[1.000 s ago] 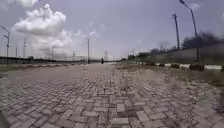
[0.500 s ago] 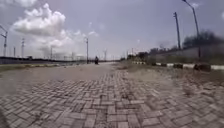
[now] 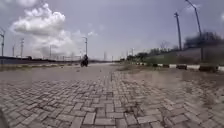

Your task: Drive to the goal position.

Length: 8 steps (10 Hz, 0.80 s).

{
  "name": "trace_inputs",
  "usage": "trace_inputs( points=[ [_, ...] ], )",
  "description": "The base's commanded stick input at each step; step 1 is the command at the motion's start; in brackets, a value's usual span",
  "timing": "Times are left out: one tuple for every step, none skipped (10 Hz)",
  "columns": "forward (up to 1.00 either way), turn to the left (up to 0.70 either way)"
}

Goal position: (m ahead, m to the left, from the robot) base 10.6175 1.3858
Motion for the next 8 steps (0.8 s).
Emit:
trace_inputs(
  points=[
    [1.00,0.00],
    [1.00,0.00],
    [1.00,0.00],
    [1.00,0.00],
    [1.00,0.00],
    [1.00,0.00],
    [1.00,0.00],
    [1.00,0.00]
  ],
)
